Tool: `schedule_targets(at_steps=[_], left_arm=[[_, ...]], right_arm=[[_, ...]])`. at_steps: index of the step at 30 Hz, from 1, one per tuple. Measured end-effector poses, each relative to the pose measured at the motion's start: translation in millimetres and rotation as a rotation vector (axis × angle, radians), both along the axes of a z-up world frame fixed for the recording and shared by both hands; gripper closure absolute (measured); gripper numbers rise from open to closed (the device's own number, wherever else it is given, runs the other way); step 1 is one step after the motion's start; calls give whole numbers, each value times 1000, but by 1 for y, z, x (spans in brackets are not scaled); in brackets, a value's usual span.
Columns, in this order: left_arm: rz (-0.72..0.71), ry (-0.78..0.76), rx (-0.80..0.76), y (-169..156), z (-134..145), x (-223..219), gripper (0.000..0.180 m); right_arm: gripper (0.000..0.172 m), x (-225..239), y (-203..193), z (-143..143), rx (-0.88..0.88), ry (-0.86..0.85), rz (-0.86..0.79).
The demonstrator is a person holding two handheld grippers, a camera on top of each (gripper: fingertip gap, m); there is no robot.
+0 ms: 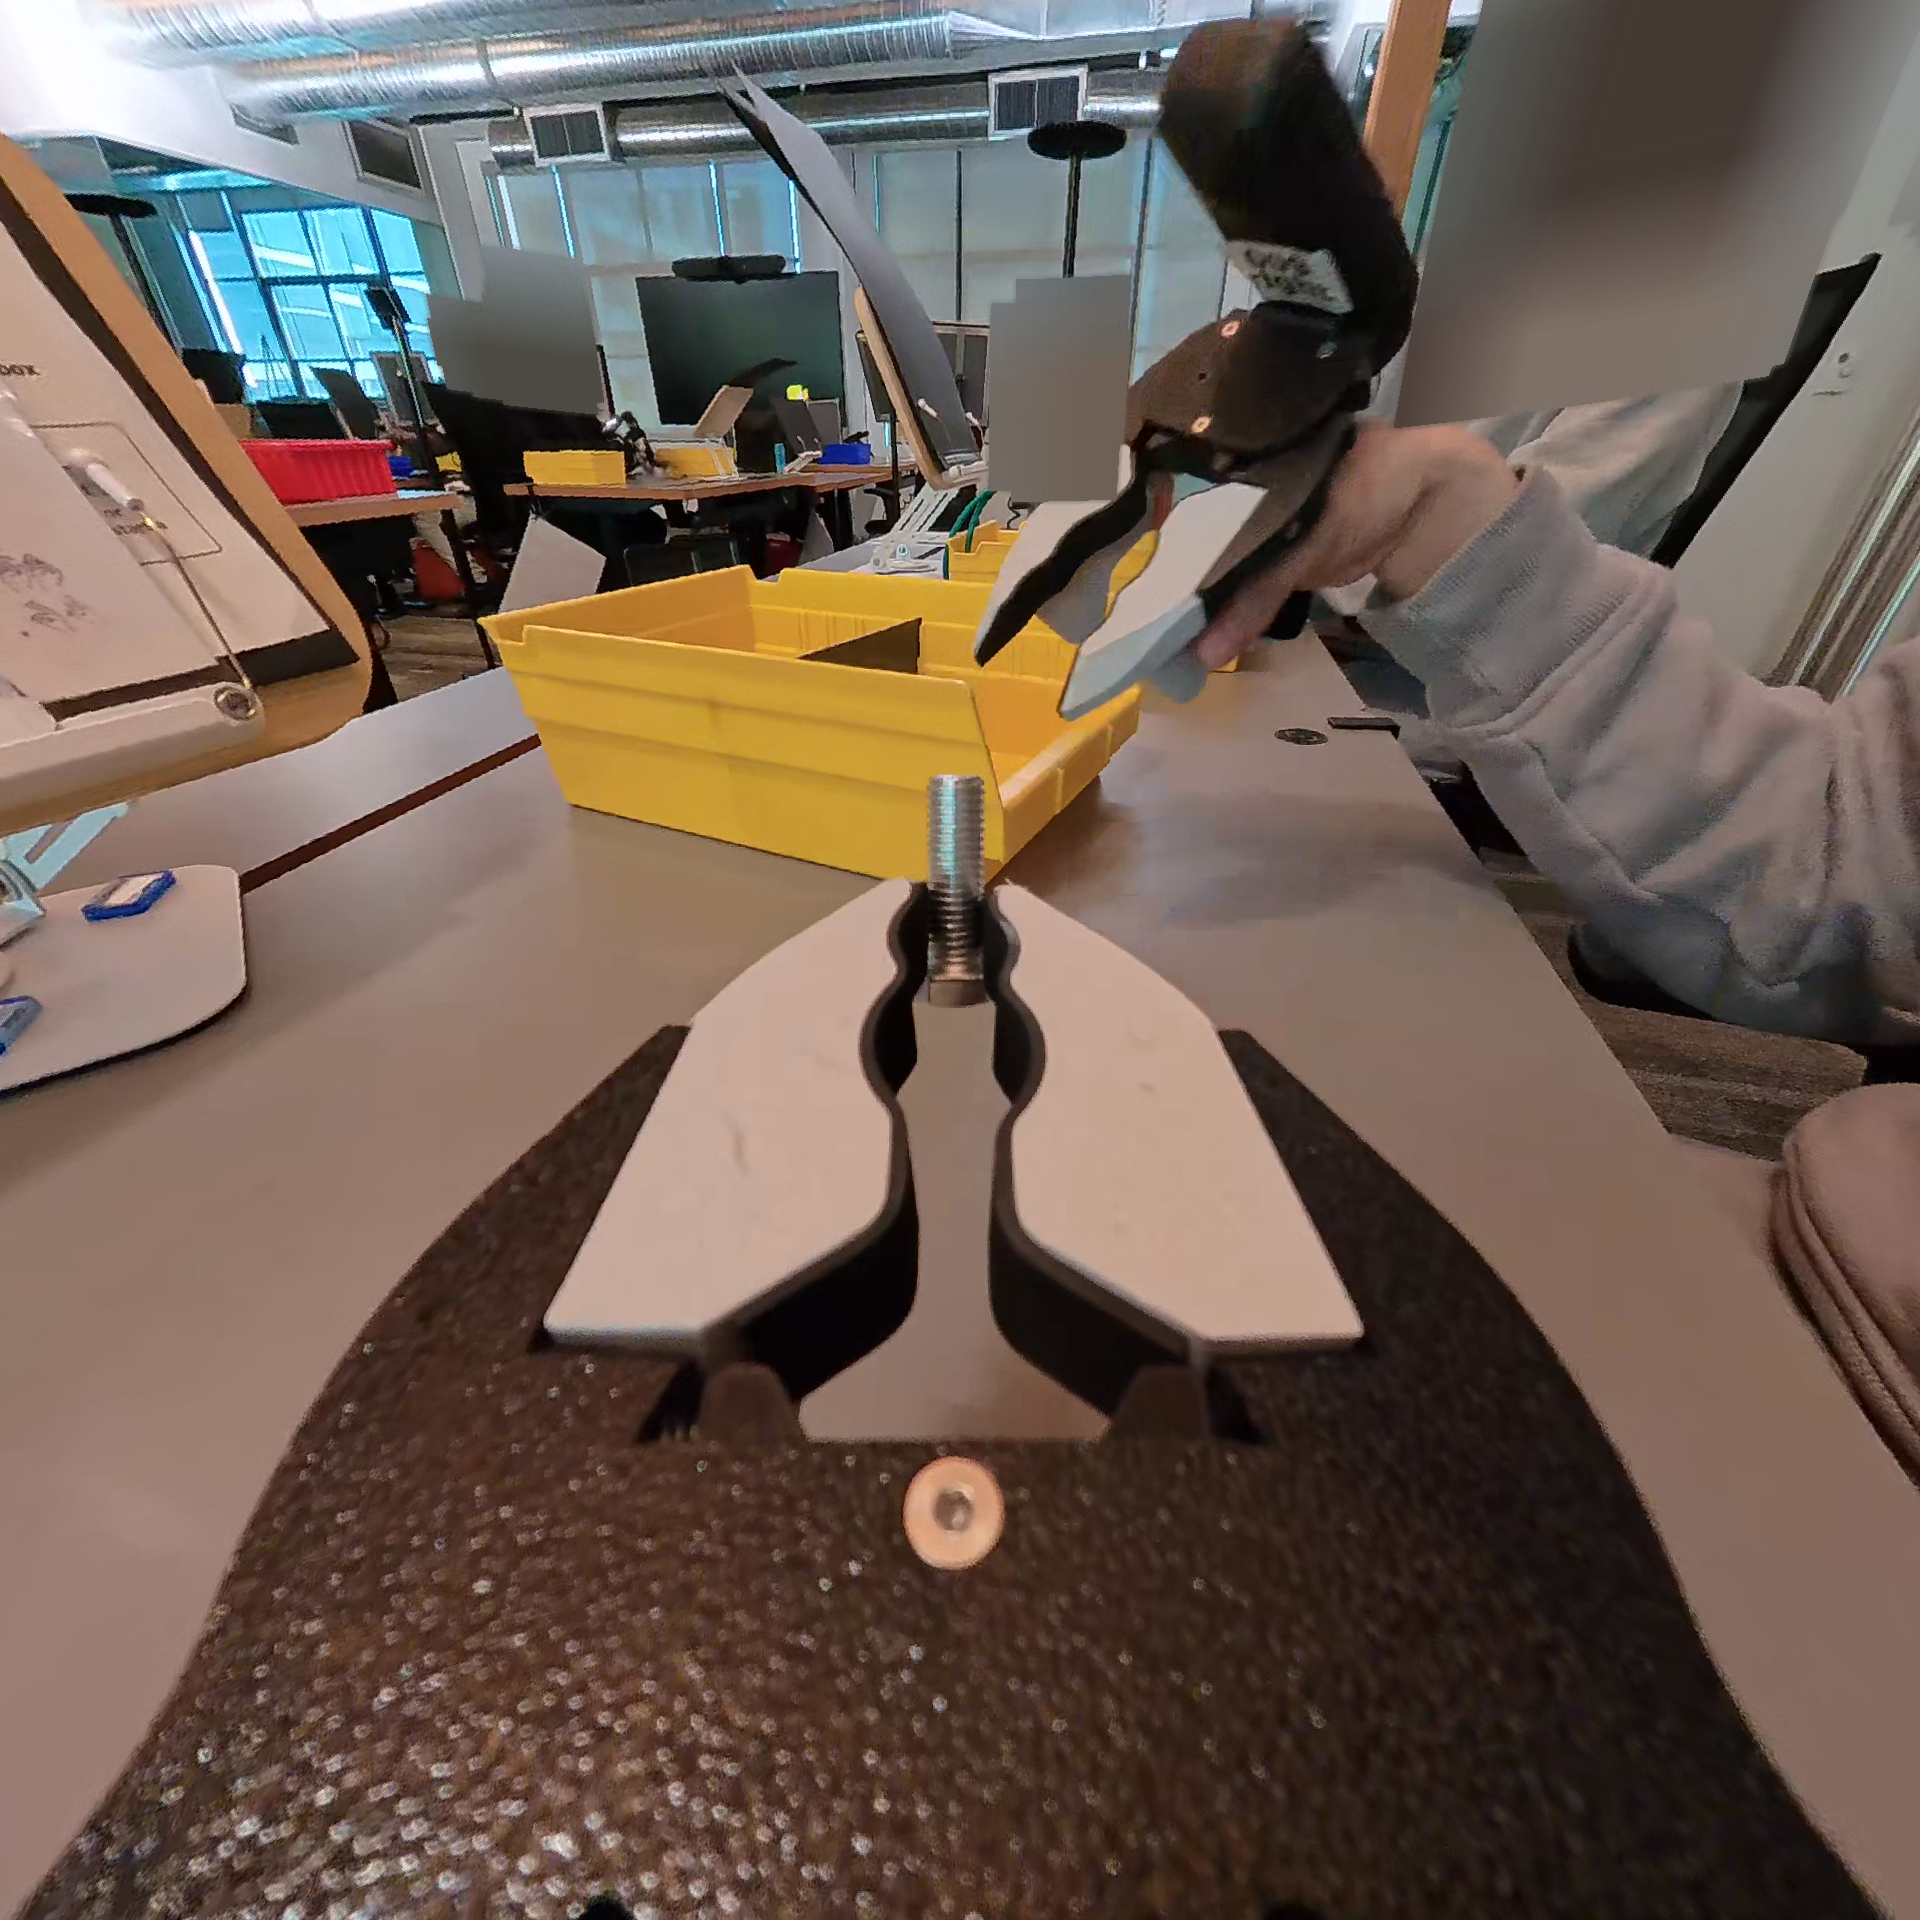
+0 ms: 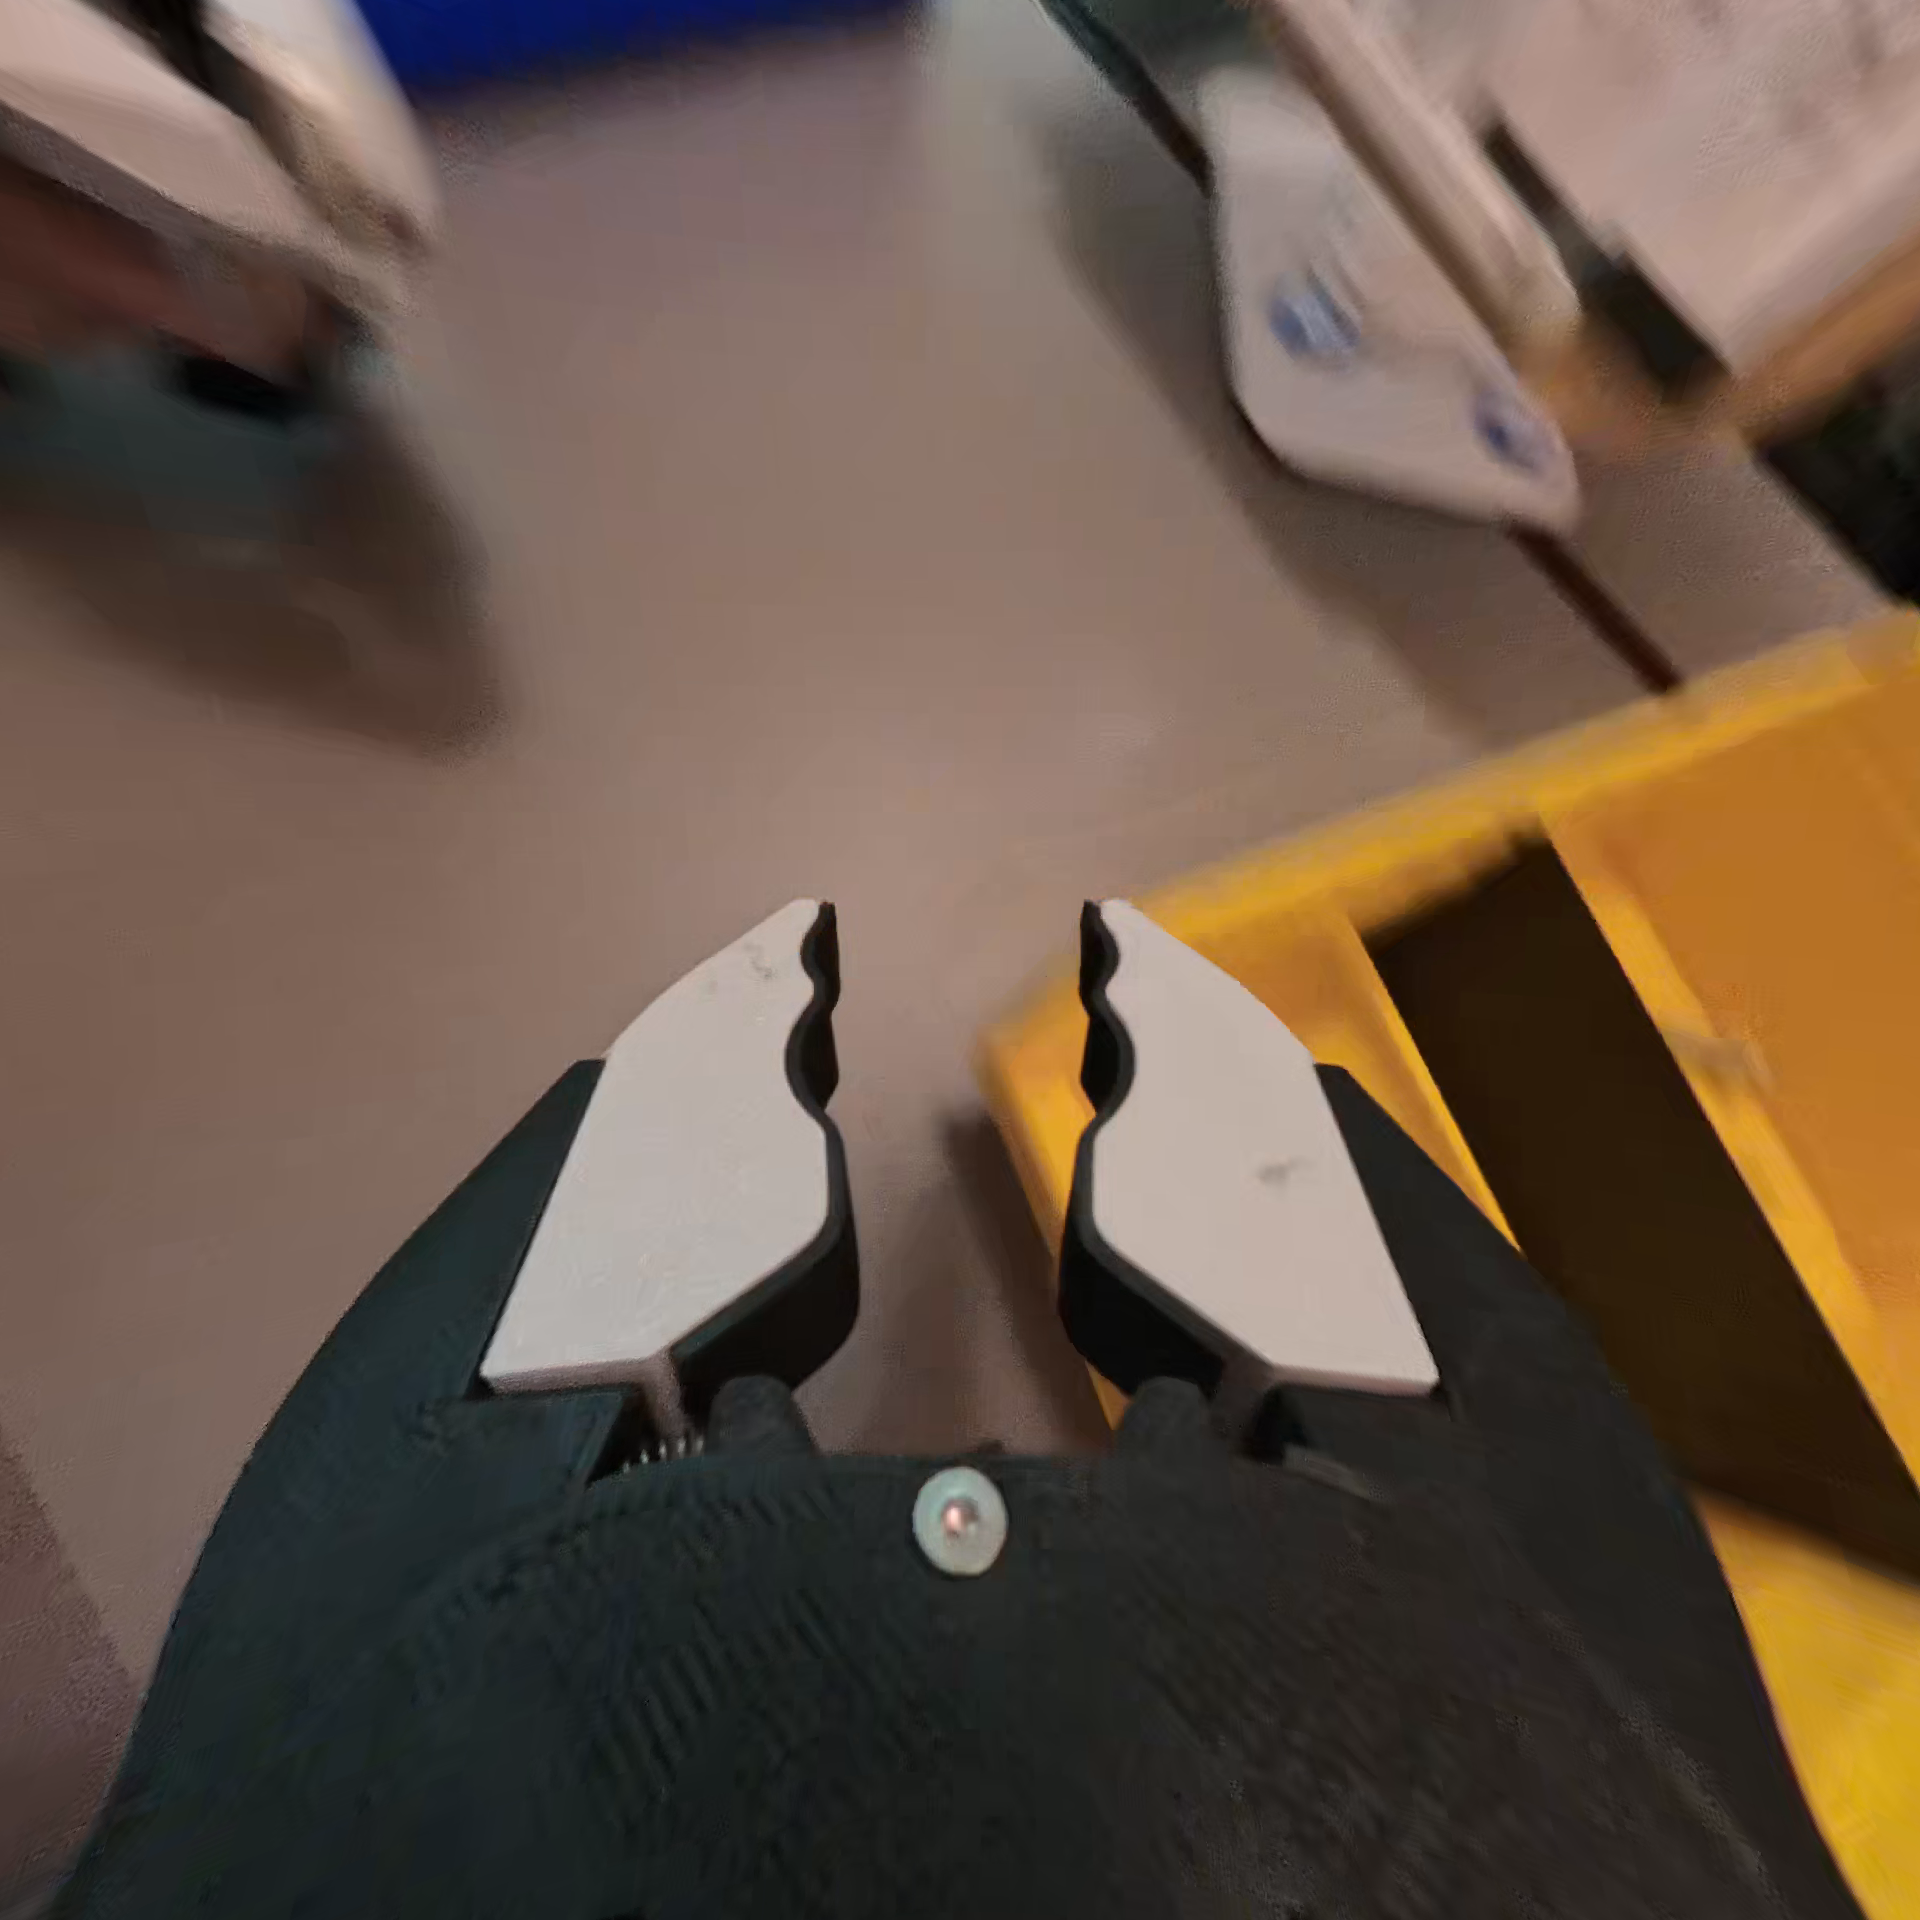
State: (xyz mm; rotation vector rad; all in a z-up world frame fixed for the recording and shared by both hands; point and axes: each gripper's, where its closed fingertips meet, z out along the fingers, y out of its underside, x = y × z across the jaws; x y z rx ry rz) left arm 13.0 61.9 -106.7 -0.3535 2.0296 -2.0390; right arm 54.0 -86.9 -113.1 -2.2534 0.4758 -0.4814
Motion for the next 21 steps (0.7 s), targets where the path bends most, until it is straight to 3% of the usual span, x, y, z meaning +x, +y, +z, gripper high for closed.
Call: schedule_targets(at_steps=[1,4,7,10,15,21], left_arm=[[-7,-9,-7,-1,2,-2,172],[-27,-53,-29,-3,8,-7,172],[-44,-85,-47,-4,13,-12,172],[-57,-86,-44,-5,13,-13,172],[-79,-99,-50,-8,15,-17,172],[-56,-78,-62,-8,14,-13,172]], right_arm=[[128,-11,32,10,86,-28,105],[134,-42,110,37,412,6,321],[135,-51,143,37,527,41,380],[138,-53,156,35,570,-37,402],[162,-58,163,37,600,-89,440],[163,-55,164,35,579,-94,424]])
